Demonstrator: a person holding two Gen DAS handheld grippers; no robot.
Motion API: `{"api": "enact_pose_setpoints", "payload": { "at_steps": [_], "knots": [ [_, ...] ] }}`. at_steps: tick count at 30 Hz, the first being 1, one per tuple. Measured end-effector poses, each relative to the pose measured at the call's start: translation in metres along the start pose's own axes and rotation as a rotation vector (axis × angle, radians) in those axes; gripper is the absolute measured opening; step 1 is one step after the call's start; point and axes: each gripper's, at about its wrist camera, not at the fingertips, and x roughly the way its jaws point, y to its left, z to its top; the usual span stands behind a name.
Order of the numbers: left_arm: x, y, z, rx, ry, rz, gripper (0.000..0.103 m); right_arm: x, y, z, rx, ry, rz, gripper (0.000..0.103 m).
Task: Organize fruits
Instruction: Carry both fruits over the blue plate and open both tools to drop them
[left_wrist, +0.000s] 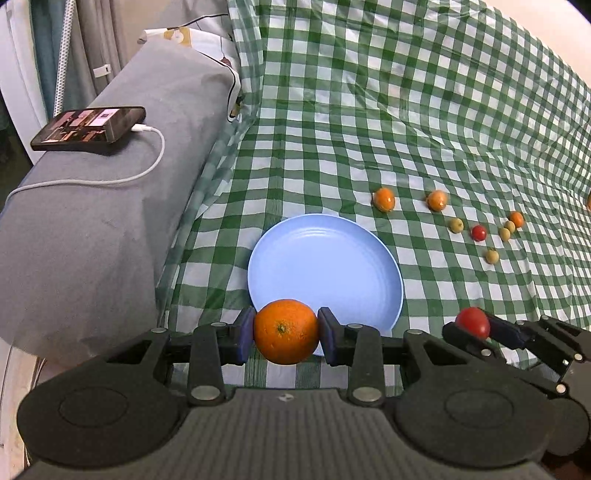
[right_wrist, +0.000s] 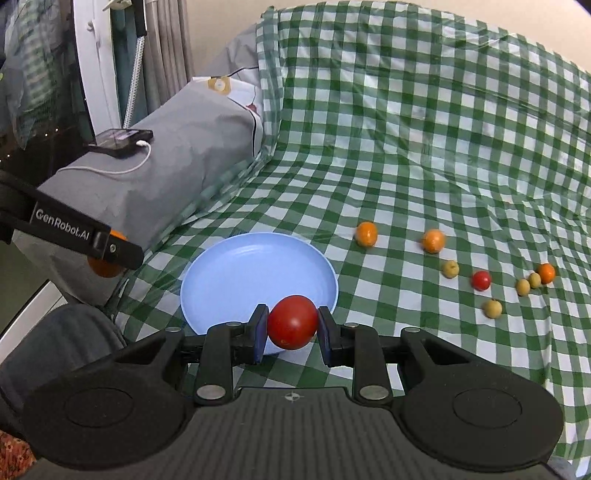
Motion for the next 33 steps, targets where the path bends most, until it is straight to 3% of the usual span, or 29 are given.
{"api": "enact_pose_setpoints", "payload": {
  "at_steps": [13,29,31,32,33],
  "knots": [
    [0.063,-0.011,0.025,0.021,0.052,0.007,0.040,0.057,0.009,0.010,-0.026,0.054,0.024,0.029],
    [0.149,-0.020,0.039,0.101,0.126,0.072,0.041,0.127,0.016,0.011,-0.067,0.158,0.029,0.030],
    [0.152,-0.020,0.039,0.111,0.128,0.078,0.046,0.132,0.016,0.011,-0.072,0.167,0.032,0.030],
    [0.151,-0.021,0.040,0.123,0.119,0.081,0.064,0.132,0.016,0.013,-0.074,0.168,0.035,0.030],
    [0.147,-0.022,0.042,0.141,0.099,0.086,0.089,0.132,0.016,0.015,-0.076,0.160,0.034,0.034]
  ]
}}
